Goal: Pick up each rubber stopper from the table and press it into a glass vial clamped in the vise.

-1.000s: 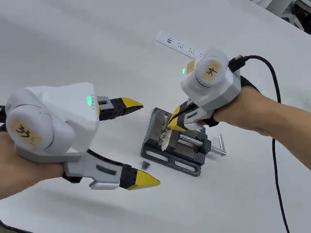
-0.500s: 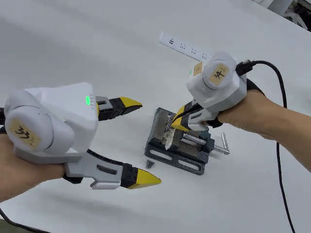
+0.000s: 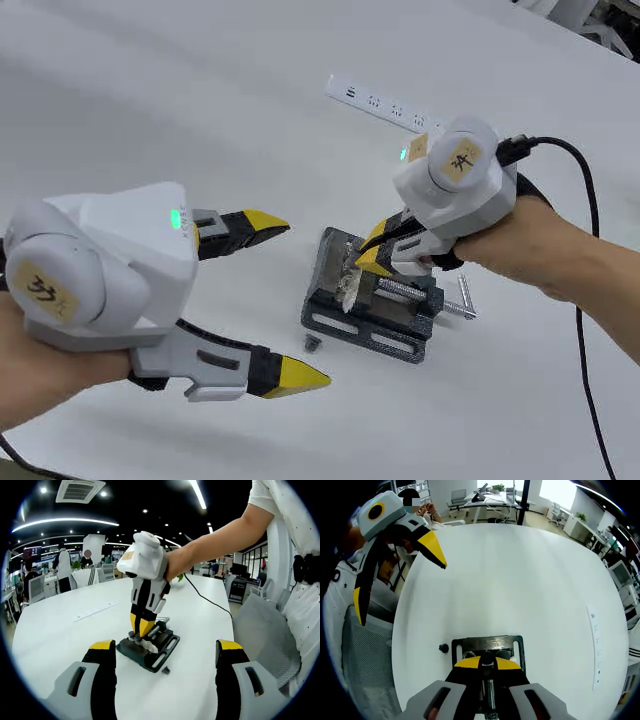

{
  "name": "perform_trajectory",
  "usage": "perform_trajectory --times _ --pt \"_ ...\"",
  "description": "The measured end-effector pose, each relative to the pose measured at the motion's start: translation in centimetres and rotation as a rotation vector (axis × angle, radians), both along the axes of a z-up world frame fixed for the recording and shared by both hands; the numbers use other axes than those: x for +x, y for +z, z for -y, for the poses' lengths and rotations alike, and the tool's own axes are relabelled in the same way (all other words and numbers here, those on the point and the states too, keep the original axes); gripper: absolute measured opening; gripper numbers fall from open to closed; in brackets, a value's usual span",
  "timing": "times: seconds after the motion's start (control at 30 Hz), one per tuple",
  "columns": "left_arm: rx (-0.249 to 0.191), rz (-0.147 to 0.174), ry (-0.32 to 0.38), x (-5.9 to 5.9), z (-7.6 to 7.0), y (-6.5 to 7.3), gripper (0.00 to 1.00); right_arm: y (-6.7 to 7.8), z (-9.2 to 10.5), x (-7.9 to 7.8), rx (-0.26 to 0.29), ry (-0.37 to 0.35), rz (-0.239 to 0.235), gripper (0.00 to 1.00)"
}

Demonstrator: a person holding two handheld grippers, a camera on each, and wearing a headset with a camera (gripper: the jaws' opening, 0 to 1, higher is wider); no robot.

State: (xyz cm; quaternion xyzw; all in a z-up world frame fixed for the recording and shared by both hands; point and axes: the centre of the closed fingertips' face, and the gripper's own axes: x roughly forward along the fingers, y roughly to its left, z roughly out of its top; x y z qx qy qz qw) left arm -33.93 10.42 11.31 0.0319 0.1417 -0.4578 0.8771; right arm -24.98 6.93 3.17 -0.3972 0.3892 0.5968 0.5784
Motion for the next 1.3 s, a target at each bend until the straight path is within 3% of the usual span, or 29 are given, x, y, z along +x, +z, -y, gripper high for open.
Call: perform_trajectory --times 0.6,0.93,1.3 --pt "0.043 -0.007 -0.018 -0.3 0.5 0.3 0.81 3.0 2.2 -0.8 0.144 -0.113 0.029 0.19" --pt "0.071 -0.012 -0.010 -0.2 0.8 0.4 0.80 4.0 3.8 -1.3 0.231 -0.186 0.053 0.30" --pt "0.120 -0.043 0.001 -0.3 1.2 -0.5 0.78 4.5 6.4 -1.9 0.322 -0.267 0.080 0.40"
